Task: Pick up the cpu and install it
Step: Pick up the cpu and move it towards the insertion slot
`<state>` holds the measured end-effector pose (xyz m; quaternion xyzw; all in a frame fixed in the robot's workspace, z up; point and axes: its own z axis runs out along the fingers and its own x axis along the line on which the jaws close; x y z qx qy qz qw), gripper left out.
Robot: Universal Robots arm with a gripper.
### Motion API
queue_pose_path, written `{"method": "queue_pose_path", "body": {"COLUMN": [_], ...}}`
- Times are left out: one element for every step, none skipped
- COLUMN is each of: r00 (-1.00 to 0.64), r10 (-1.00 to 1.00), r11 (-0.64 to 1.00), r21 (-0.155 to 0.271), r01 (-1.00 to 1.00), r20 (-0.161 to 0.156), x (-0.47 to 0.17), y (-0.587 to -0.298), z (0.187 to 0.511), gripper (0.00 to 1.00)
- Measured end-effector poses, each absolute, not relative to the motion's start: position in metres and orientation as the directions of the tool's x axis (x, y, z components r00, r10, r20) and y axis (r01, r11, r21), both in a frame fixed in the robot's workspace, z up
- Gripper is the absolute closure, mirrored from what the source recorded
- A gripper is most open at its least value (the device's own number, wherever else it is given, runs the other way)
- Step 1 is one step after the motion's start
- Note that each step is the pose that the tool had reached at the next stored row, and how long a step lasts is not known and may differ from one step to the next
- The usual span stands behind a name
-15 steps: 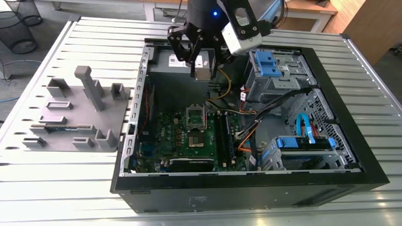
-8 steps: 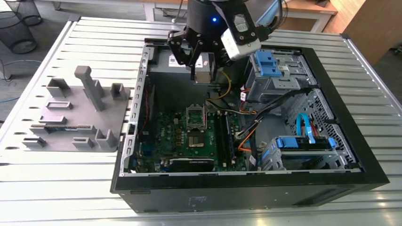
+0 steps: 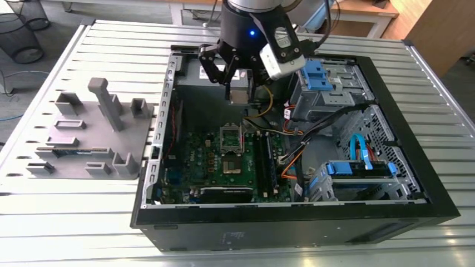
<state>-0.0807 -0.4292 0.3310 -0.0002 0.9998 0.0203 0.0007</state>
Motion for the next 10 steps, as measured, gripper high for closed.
{"method": "queue_pose_path", "body": {"r00": [-1.0,-1.0,-1.0,-1.0,-1.0,-1.0,-1.0,-1.0,-1.0,-1.0], "r10": [0.0,0.0,0.0,0.0,0.0,0.0,0.0,0.0,0.0,0.0], "r11": [0.999,0.999,0.999,0.999,0.999,0.999,0.999,0.999,0.999,0.999], "r21": [0.04,0.04,0.041,0.04,0.04,0.041,0.041,0.041,0.041,0.041], "r01": [0.0,0.0,0.0,0.0,0.0,0.0,0.0,0.0,0.0,0.0], "r20": [-0.001,-0.001,-0.001,-0.001,-0.002,-0.002,-0.002,-0.002,-0.002,-0.001], "x": [-0.081,-0.081,-0.081,-0.081,-0.081,-0.081,-0.081,-0.081,-0.081,-0.081], "y": [-0.43,-0.431,-0.432,-0.434,-0.435,-0.437,-0.438,-0.44,-0.441,-0.443], "z": [0.33,0.329,0.328,0.327,0.326,0.325,0.324,0.323,0.322,0.321], "gripper": [0.53,0.53,0.53,0.53,0.53,0.53,0.53,0.53,0.53,0.53]}}
